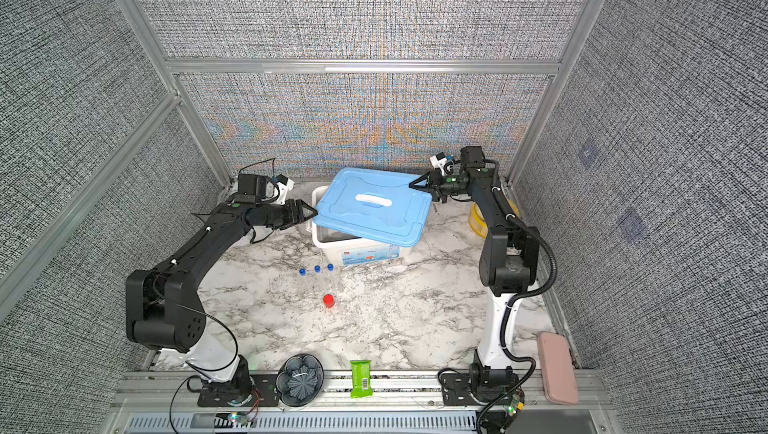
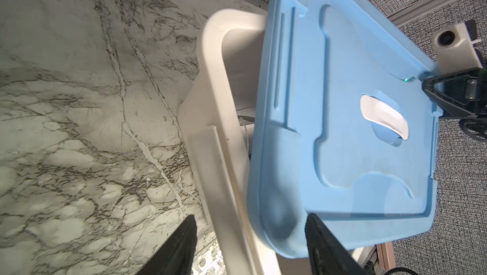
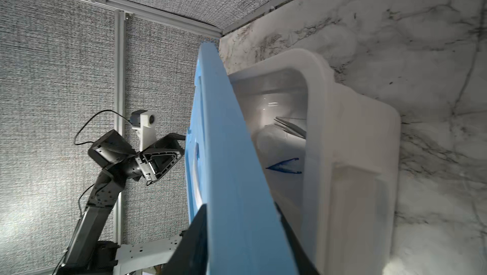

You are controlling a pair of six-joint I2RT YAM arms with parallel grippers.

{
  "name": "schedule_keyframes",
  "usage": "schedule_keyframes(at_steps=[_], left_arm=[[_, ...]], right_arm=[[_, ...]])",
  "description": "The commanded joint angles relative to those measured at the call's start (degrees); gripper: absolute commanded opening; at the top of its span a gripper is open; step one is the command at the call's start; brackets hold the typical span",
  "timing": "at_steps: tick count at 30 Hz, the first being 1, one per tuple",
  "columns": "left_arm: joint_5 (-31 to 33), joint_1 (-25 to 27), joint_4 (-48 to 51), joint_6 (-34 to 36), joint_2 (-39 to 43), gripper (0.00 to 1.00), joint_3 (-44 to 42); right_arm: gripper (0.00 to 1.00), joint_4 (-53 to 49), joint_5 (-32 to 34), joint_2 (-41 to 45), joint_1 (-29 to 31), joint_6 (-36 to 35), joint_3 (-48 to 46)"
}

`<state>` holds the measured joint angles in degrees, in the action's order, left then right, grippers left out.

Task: Organize the chemistry lab equipment

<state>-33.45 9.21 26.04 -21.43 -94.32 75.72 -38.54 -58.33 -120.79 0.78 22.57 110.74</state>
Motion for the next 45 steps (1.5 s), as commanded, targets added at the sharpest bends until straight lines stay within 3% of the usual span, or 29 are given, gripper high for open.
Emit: schedule_keyframes(at_steps=[1, 12, 15, 24, 27, 35, 45], left_arm=[[2.0, 0.0, 1.9, 0.9, -0.1, 0.66, 0.3], [0.3, -0.1, 1.7, -1.0, -1.5, 0.66, 0.4], [-0.4, 0.0, 2.8, -0.5, -1.2, 0.66, 0.5], [-1.2, -0.1, 3.2, 0.2, -0.2, 0.66, -0.3], [-1.1, -0.1, 4.2, 0.7, -0.3, 0.66, -0.1], [-0.4, -0.1, 6.4, 1.7, -0.5, 0.66, 0.7], [-0.5, -0.2, 5.8, 1.5, 0.1, 0.66, 0.6]], right_arm=[[0.38, -4.9, 7.7, -0.7, 0.0, -5.1, 1.6], [0.41, -10.5, 19.5, -3.1, 2.7, -14.0, 6.7], [0.43, -10.6, 20.2, -4.2, 3.0, -14.2, 8.0], [0.67, -9.5, 17.1, -6.3, 2.4, -11.8, 9.8], [0.71, -7.2, 18.0, -5.1, 1.9, -9.1, 8.1], [0.7, -0.4, 19.3, 0.6, 1.1, -2.7, 1.4], [0.53, -4.3, 24.9, 4.5, 2.7, -4.1, -1.5]])
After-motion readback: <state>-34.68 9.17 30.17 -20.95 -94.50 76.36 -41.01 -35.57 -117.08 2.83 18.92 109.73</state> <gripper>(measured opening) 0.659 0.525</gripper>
